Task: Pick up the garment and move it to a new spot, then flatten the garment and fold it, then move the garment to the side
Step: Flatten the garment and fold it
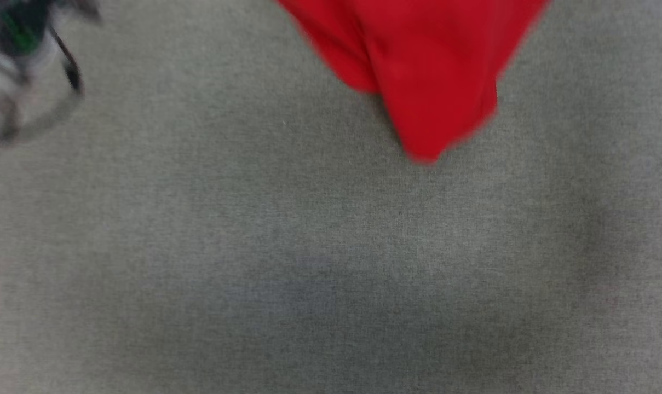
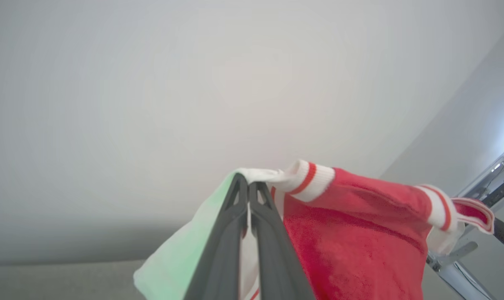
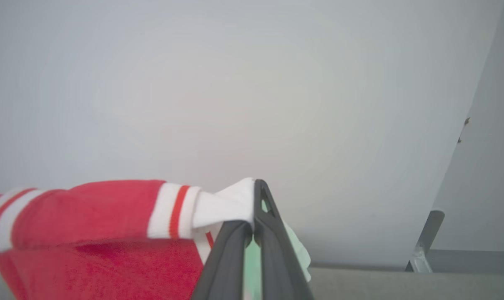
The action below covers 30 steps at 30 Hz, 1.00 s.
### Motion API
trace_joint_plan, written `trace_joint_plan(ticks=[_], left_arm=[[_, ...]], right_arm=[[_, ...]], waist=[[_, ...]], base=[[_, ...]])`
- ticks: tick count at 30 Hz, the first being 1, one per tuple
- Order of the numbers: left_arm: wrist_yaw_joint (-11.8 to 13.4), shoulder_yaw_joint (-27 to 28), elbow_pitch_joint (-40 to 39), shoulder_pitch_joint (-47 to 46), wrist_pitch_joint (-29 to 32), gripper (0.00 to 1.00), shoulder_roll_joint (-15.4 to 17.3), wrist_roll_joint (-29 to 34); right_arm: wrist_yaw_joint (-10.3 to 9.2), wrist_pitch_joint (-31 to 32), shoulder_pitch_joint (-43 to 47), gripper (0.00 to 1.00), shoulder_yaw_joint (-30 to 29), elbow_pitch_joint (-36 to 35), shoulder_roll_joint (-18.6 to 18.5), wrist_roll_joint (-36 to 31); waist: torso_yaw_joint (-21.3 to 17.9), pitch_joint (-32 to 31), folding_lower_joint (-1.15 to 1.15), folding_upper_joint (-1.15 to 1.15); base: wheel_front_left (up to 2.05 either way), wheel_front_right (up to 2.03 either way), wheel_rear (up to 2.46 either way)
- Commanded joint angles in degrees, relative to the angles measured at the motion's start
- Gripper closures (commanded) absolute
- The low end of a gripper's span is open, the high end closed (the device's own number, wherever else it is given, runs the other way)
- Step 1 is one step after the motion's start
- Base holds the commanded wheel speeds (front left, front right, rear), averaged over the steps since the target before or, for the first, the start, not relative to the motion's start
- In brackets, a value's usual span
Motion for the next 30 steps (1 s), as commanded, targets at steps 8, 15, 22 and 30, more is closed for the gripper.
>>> trace_joint_plan(ticks=[8,15,22,30], left_arm=[[0.14,6.27,8.21,-16.78,-5.54,1.00,-0.55,2.20],[0.14,7.62,5.64,-16.82,-5.43,1.00,0.78,1.08],[0.13,5.50,-4.28,-5.77,-3.52,1.00,4.03,-0.93],[0.12,1.83,-16.49,15.48,-0.33,1.00,7.58,-5.42]], right_arm=[[-0.08,-9.07,-21.71,1.00,-10.28,6.98,4.86,-10.13],[-0.08,-10.23,-26.89,1.00,-9.33,12.40,4.45,-12.49],[-0.07,-5.64,-19.01,1.00,-2.34,12.16,1.80,-9.64],[-0.06,4.82,5.14,1.00,3.52,-2.19,-2.48,-2.30]], waist=[[-1.29,5.73,0.00,0.00],[-1.06,4.99,0.00,0.00],[-0.45,4.40,0.00,0.00],[1.66,0.59,0.00,0.00]], base=[[0.00,0.00,0.00],[0.00,0.00,0.00],[0.00,0.00,0.00],[0.00,0.00,0.00]])
